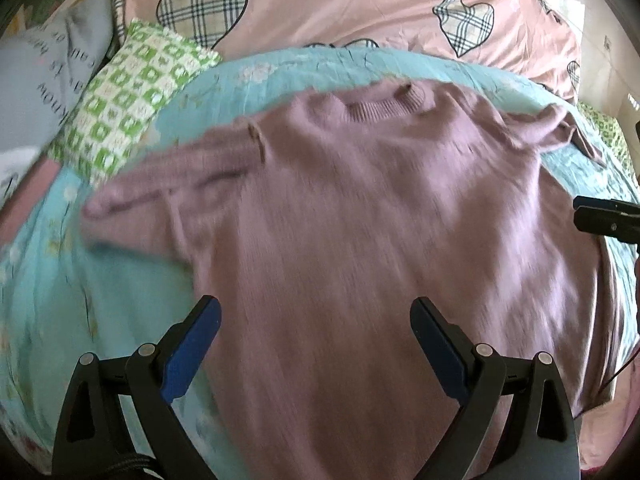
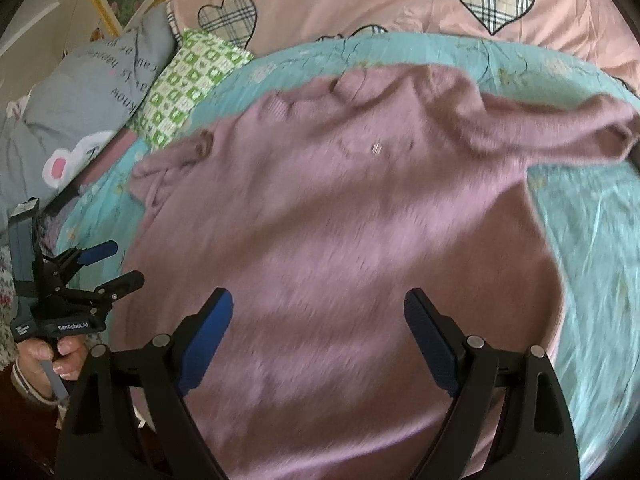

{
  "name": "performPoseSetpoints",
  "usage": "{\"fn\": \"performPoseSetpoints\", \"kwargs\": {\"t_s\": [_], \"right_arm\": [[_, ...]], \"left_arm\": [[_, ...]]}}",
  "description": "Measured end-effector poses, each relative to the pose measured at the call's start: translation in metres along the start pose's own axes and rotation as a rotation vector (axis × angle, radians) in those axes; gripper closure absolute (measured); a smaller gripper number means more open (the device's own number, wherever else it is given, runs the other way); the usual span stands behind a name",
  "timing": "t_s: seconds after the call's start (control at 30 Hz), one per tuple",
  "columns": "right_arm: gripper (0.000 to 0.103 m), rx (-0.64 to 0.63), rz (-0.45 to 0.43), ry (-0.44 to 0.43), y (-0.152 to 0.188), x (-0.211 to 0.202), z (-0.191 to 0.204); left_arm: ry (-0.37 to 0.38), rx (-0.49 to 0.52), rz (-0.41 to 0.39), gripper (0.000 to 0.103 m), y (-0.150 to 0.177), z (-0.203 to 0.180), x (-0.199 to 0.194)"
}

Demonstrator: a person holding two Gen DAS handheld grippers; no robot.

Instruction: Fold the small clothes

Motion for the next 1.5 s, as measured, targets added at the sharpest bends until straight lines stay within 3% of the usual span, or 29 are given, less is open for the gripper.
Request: {"fn": "performPoseSetpoints", "kwargs": {"t_s": [0.23, 0.43, 0.63, 0.8, 0.87, 1.0, 1.1, 1.13, 1.17, 1.2, 1.23, 1.27, 1.37, 1.5], "right_arm": [[0.015, 0.032, 0.0, -0.026, -0.063, 0.016, -0.037], [0.015, 0.046, -0.013, -0.022, -0.127, 0.037, -0.078], [0.019, 0.058, -0.081, -0.024, -0.189, 0.065, -0.119], [0.019, -0.027, -0.078, -0.008, -0.22, 0.093, -0.125], [0.019, -0.095, -0.049, 0.018, -0.226, 0.112, -0.126], [0.02, -0.147, 0.021, 0.057, -0.233, 0.14, -0.135], [0.04, -0.206, 0.094, 0.046, -0.226, 0.157, -0.129], [0.05, -0.237, 0.103, 0.065, -0.223, 0.16, -0.127], [0.067, -0.265, 0.099, 0.062, -0.219, 0.16, -0.124], [0.079, -0.268, 0.094, 0.057, -0.217, 0.159, -0.121], [0.089, -0.259, 0.089, 0.058, -0.216, 0.157, -0.122], [0.091, -0.25, 0.072, 0.062, -0.216, 0.153, -0.122], [0.093, -0.246, 0.01, 0.096, -0.22, 0.136, -0.121], [0.094, -0.157, -0.111, 0.155, -0.243, 0.107, -0.136]], "left_arm": [[0.025, 0.025, -0.039, 0.007, -0.07, 0.022, 0.029], [0.037, 0.043, -0.012, 0.007, -0.133, 0.049, 0.076], [0.132, 0.024, 0.048, 0.007, -0.184, 0.076, 0.132], [0.205, 0.03, 0.165, 0.007, -0.2, 0.089, 0.183], [0.17, 0.055, 0.186, 0.007, -0.201, 0.091, 0.198], [0.179, 0.086, 0.273, 0.006, -0.191, 0.09, 0.224], [0.156, 0.154, 0.262, 0.008, -0.184, 0.079, 0.221], [0.152, 0.171, 0.258, 0.011, -0.182, 0.076, 0.22], [0.158, 0.187, 0.248, 0.025, -0.18, 0.072, 0.216], [0.175, 0.213, 0.23, 0.052, -0.178, 0.065, 0.21], [0.189, 0.238, 0.205, 0.073, -0.176, 0.059, 0.202], [0.185, 0.247, 0.195, 0.095, -0.174, 0.055, 0.197], [0.109, 0.262, 0.147, 0.096, -0.171, 0.047, 0.179], [0.016, 0.202, 0.098, 0.097, -0.172, 0.055, 0.17]]}}
Point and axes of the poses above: each gripper's, at about its wrist camera, not at the fingertips, and x roughly the way its jaws point, z to its left, y to its underside, the point moved 2 cm from there along x, roughly the way its jaws point, and after that the axes turned 5 degrees about -y, right-handed, at the moved point
